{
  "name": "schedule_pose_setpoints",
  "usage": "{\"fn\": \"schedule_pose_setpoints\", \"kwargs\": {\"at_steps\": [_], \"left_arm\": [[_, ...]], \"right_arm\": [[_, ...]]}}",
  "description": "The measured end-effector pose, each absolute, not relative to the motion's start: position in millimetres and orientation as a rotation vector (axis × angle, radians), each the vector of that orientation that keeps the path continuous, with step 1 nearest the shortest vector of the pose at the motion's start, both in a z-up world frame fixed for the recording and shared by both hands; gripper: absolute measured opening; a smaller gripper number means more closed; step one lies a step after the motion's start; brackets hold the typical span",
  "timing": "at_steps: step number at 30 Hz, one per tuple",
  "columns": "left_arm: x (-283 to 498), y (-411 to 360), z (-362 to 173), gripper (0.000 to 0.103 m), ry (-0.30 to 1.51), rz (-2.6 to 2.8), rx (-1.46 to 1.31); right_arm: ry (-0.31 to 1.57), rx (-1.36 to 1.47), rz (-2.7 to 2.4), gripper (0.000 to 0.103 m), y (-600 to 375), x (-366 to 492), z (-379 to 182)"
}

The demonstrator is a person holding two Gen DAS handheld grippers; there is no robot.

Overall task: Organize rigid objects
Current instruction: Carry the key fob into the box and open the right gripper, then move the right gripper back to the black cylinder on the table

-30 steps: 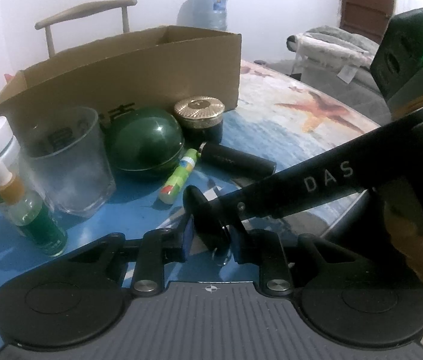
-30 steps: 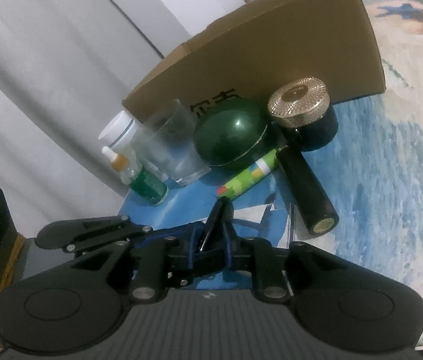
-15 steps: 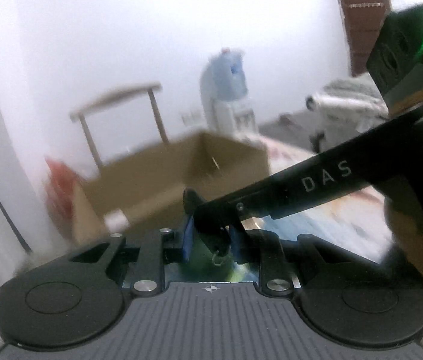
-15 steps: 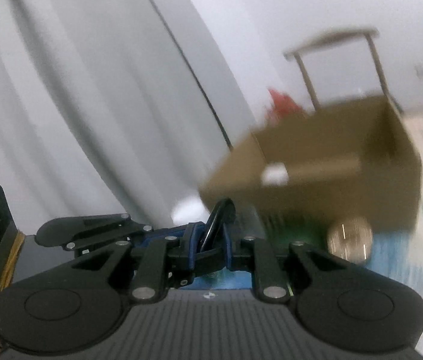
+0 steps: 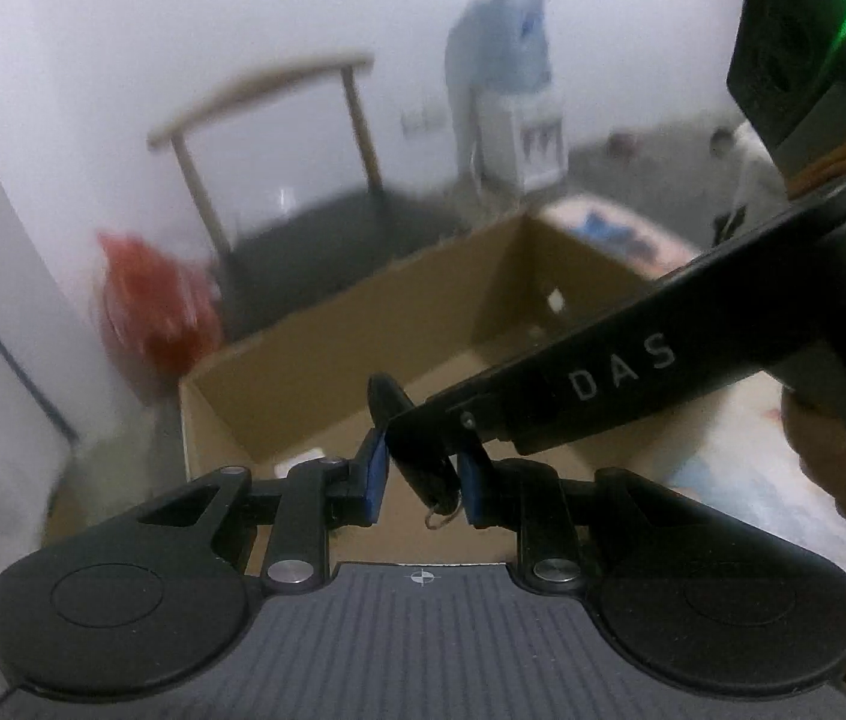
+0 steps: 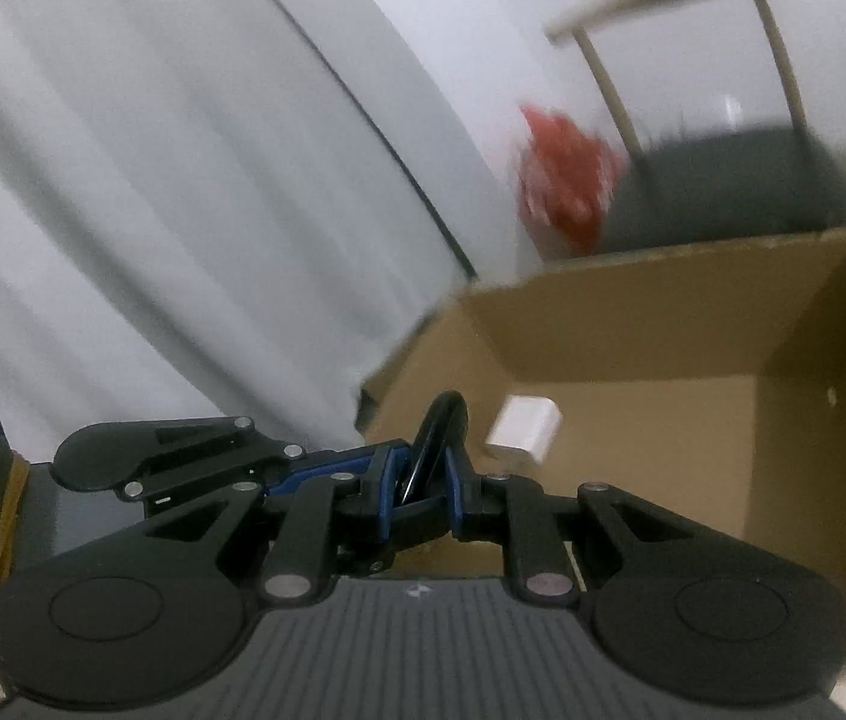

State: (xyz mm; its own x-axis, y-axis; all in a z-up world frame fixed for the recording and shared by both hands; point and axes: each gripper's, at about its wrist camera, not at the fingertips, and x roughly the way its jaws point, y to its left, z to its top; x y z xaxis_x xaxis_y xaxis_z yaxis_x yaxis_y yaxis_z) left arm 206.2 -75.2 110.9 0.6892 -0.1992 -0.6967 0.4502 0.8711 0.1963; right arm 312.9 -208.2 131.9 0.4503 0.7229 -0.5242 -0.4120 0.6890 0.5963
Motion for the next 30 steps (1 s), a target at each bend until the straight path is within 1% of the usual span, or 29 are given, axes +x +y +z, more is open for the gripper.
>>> {"fn": "schedule_pose_setpoints", "kwargs": {"at_steps": [5,10,14,15,20,23,25,28,29,30], "left_arm": [[268.5,-76.4,82.7,0.023,0.876,-0.318,0.395],[298.6,-69.3,62.4,0.023,0.959,-0.274,0.400],[297.1,-62.3,64.4,0.023,0.964,-0.280,0.382],[293.5,-62.1,66.5,0.025,0.958,-0.289,0.386],[276.5,-64.5,86.0,0.027,0.911,-0.333,0.376],[249.9,-59.8,105.3,0.036,0.865,-0.365,0.340],[231.6,-56.1,116.8,0.048,0.825,-0.380,0.316],[186.0,-49.8,135.2,0.059,0.744,-0.420,0.297],[168.1,-48.4,140.1,0.060,0.715,-0.434,0.294],[157.1,-47.3,142.7,0.064,0.690,-0.446,0.288]], "right_arm": [[1.002,0.473,0.696,0.020,-201.8,382.5,96.0],[1.092,0.498,0.676,0.019,-188.5,420.4,66.1],[1.088,0.513,0.672,0.019,-191.5,417.8,63.4],[1.083,0.512,0.672,0.019,-192.6,416.8,64.9],[1.021,0.513,0.674,0.019,-208.5,388.6,89.9],[0.953,0.523,0.681,0.019,-226.2,360.2,112.5],[0.896,0.536,0.703,0.020,-240.0,333.5,127.7],[0.806,0.548,0.734,0.021,-260.4,285.7,145.8],[0.782,0.548,0.741,0.021,-265.6,271.6,149.6],[0.757,0.549,0.748,0.022,-272.8,253.3,152.3]]}}
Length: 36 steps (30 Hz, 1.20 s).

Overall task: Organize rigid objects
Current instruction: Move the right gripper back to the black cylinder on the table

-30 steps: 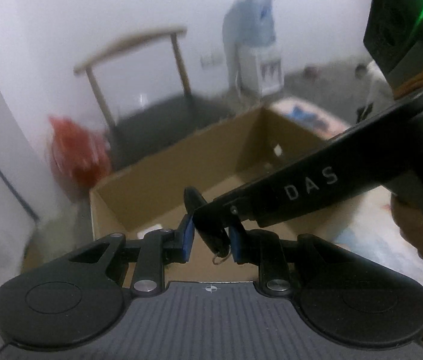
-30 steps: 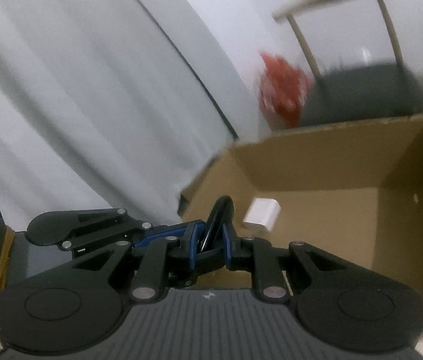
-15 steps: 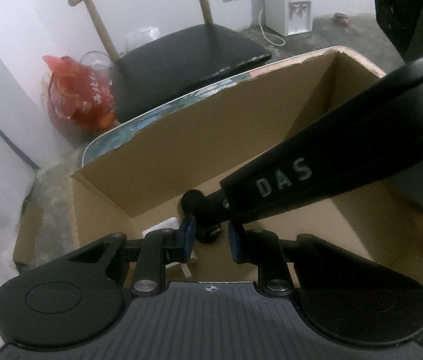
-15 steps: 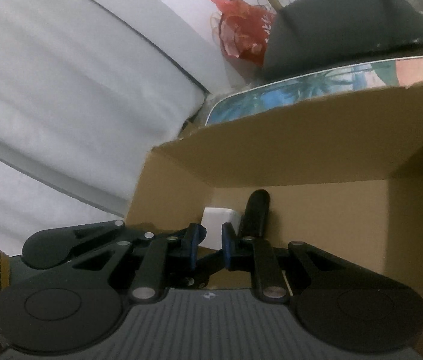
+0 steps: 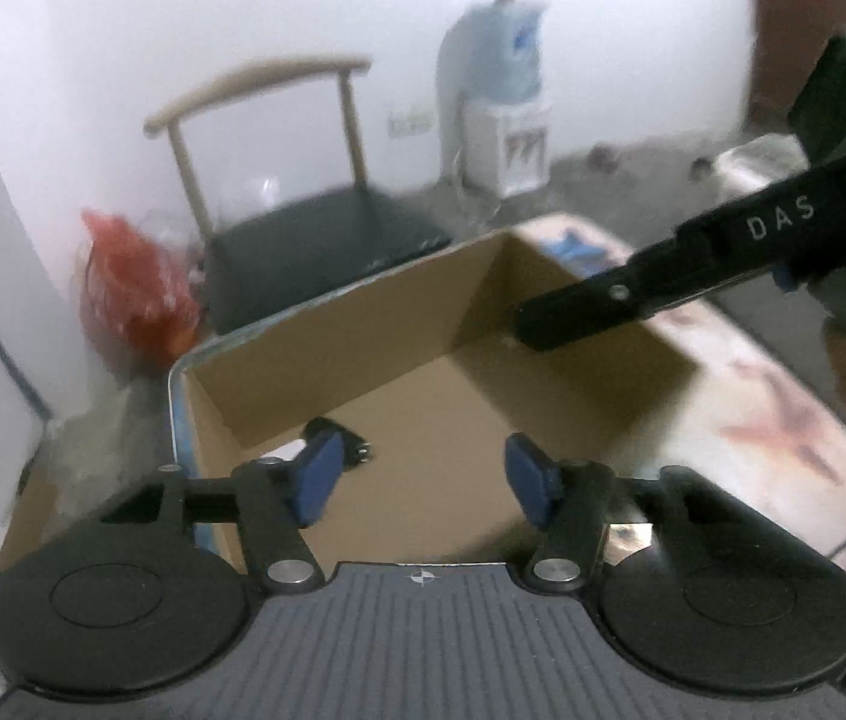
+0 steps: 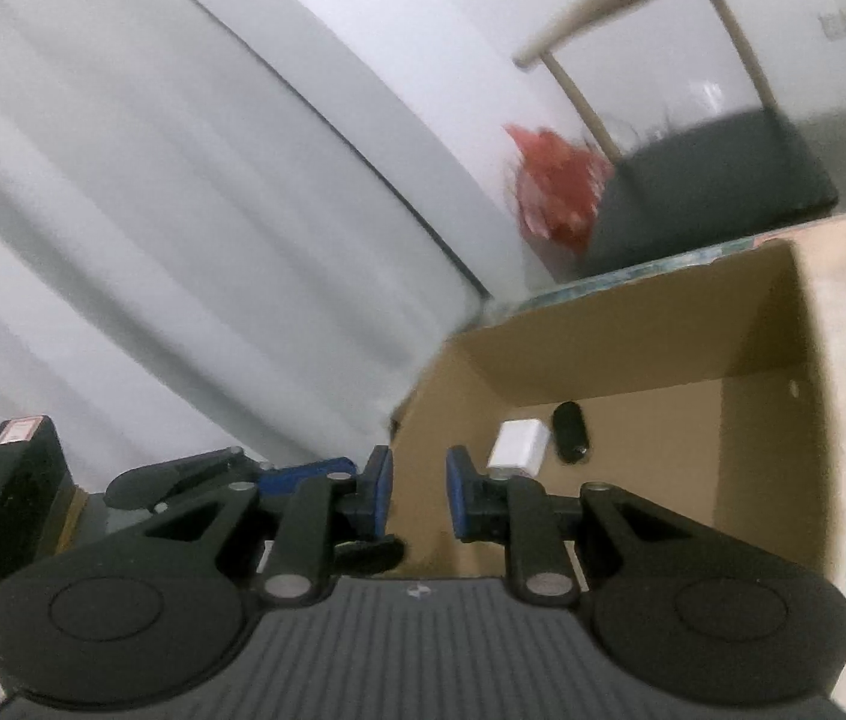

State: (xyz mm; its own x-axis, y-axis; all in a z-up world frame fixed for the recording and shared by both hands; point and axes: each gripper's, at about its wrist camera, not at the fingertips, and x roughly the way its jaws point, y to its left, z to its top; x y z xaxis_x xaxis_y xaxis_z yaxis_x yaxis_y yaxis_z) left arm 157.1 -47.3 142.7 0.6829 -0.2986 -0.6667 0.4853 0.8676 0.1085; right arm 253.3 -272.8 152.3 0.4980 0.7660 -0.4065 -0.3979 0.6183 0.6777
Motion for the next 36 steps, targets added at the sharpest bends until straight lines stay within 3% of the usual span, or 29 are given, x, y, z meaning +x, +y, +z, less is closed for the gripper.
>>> {"fn": "schedule_pose_setpoints", "kwargs": {"at_steps": [2,8,14,25,36], "left_arm": [[123.2,-47.2,145.1,0.068,0.646,-0.474,0.277],[68.6,-50.3,103.9,0.069,0.620,-0.537,0.243],[55.9,-66.2,45.9,0.068,0.714,-0.617,0.146],[83.9,-123.9,-14.5,0.068,0.863,-0.766,0.070],[87.0,-124.3,-28.3,0.067,0.904,-0.755,0.094]], "right_arm": [[0.723,0.552,0.758,0.022,-284.1,223.8,152.8],[0.703,0.562,0.727,0.022,-305.1,149.7,119.2],[0.769,0.492,0.587,0.022,-304.0,118.6,64.7],[0.877,0.425,0.508,0.022,-294.8,132.7,23.8],[0.941,0.439,0.528,0.023,-286.9,140.5,-1.4]]}}
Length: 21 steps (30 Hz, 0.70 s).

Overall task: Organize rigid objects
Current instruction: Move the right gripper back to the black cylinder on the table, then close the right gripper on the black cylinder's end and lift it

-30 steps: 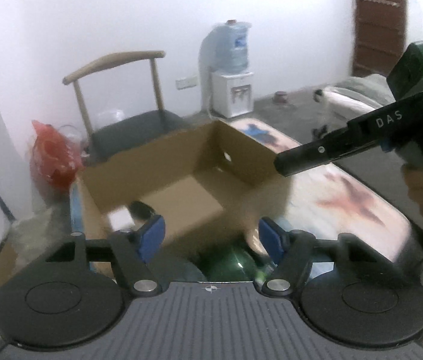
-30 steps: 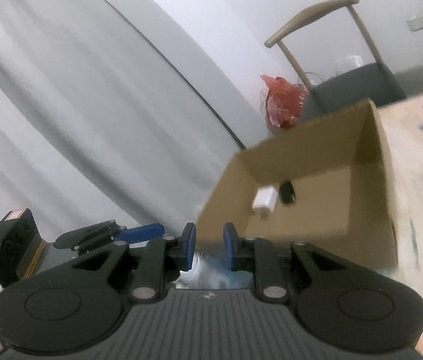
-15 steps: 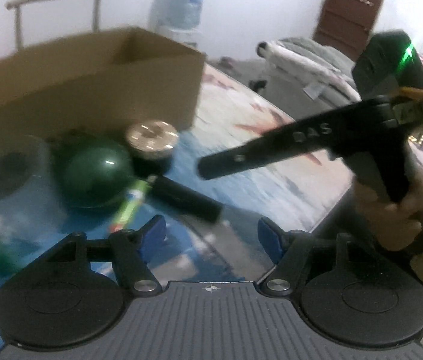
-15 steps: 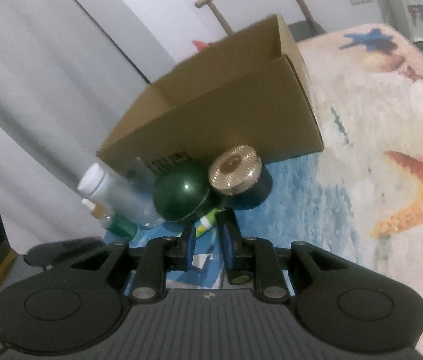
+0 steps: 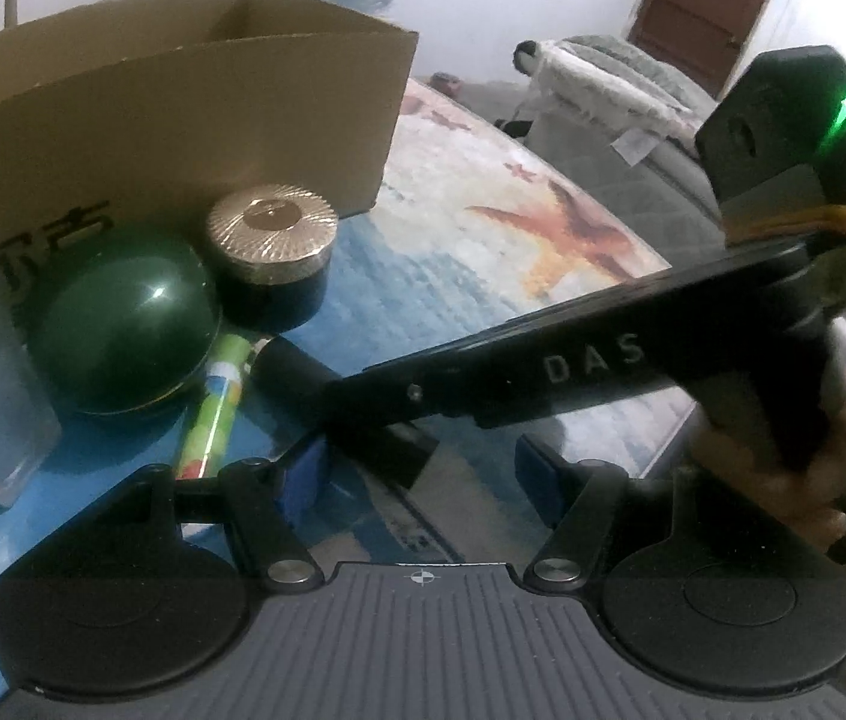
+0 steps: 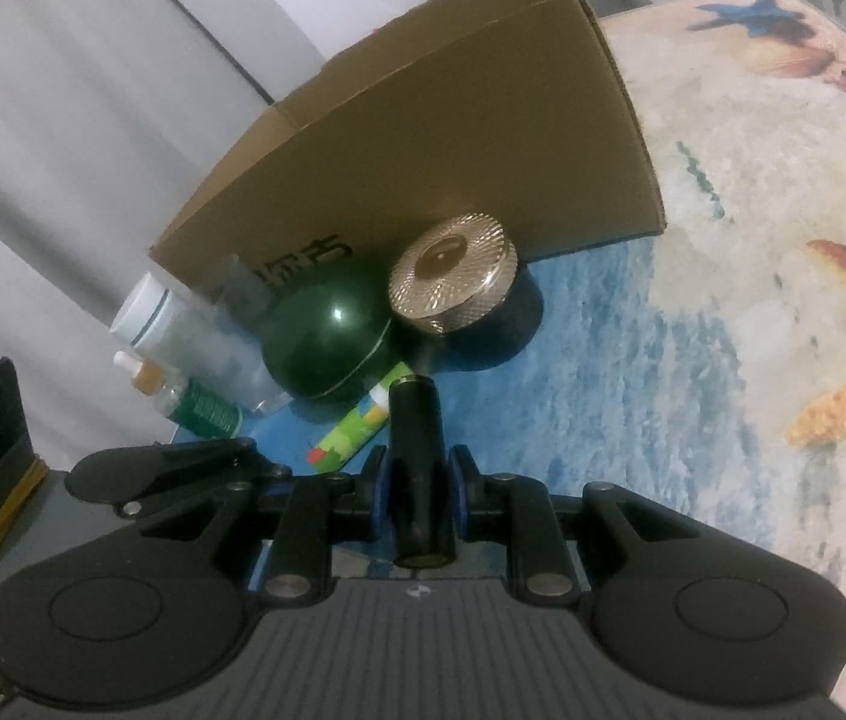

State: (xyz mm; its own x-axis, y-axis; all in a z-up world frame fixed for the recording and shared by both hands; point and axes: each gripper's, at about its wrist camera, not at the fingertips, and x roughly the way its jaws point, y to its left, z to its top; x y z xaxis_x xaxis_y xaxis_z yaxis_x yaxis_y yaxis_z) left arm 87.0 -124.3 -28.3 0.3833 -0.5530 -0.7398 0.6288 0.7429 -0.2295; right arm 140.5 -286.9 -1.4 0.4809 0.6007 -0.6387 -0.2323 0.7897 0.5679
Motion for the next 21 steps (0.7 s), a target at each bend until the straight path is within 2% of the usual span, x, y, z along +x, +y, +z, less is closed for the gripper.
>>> {"fn": "schedule_pose_setpoints", "kwargs": {"at_steps": [13,21], "left_arm": [[76.1,-124.0,-26.7,0.049,0.867,-0.681,0.234],[72.4,-119.4,-27.4,0.044,0.848,-0.666,0.218]], "right_arm": [[0.993,0.406,0.560,0.024,-276.9,142.4,0.2],[0.982,0.411,0.562,0.025,-272.7,140.6,0.0]]}}
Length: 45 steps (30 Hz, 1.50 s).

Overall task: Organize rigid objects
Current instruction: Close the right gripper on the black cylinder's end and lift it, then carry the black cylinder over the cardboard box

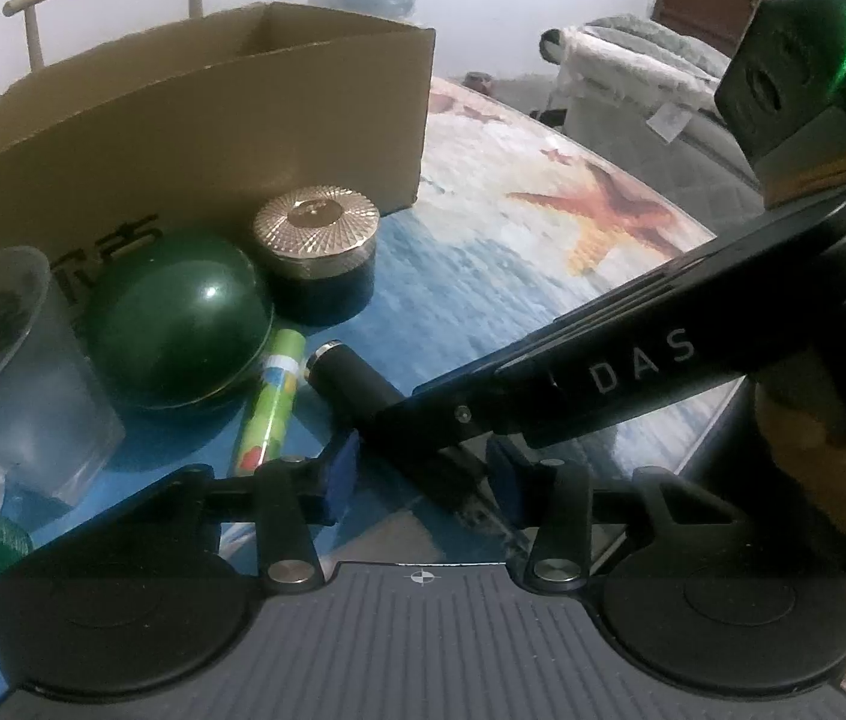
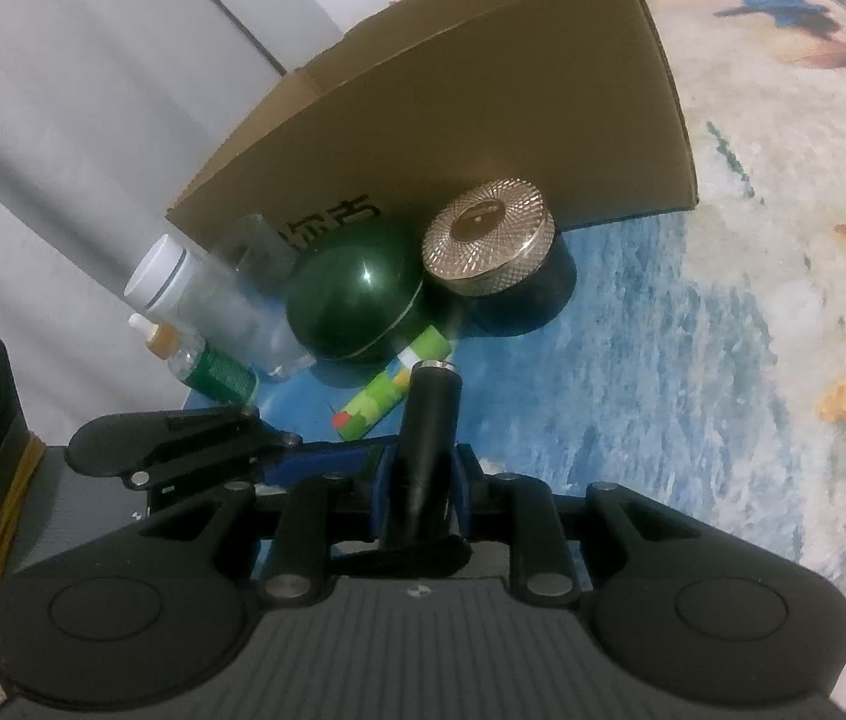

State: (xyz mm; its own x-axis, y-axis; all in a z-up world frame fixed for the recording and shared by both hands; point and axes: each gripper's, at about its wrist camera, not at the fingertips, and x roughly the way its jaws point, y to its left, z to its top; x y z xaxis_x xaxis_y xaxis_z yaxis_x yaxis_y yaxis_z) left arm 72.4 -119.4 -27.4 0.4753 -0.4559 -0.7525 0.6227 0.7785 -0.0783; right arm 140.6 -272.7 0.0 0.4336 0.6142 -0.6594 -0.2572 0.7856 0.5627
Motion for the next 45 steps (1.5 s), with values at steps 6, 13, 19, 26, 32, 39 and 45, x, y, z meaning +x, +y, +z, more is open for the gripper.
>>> {"fn": "schedule_pose_setpoints", "kwargs": {"at_steps": [6,13,19,26,32,39,45], "left_arm": [[69.2,-116.4,-24.1,0.043,0.833,-0.677,0.186],[59.6,-118.9,-16.4,0.043,0.793,-0.683,0.188],[48.7,-122.0,1.9,0.043,0.728,-0.691,0.200],[46.4,-123.9,44.7,0.043,0.590,-0.678,0.218],[59.5,-118.3,83.4,0.043,0.483,-0.625,0.215],[111.1,-101.2,104.6,0.043,0.499,-0.536,0.206],[168.3,-77.6,96.8,0.040,0.627,-0.434,0.171]], "right_arm": [[0.966,0.447,0.562,0.026,-278.6,135.2,1.2],[0.927,0.457,0.556,0.026,-285.2,123.4,9.6],[0.864,0.459,0.553,0.027,-291.6,110.5,29.2],[0.734,0.403,0.561,0.027,-294.5,106.2,79.4],[0.622,0.312,0.591,0.027,-284.8,126.1,127.1],[0.629,0.281,0.661,0.027,-261.3,195.1,149.5],[0.824,0.344,0.744,0.026,-234.1,289.0,131.2]]}}
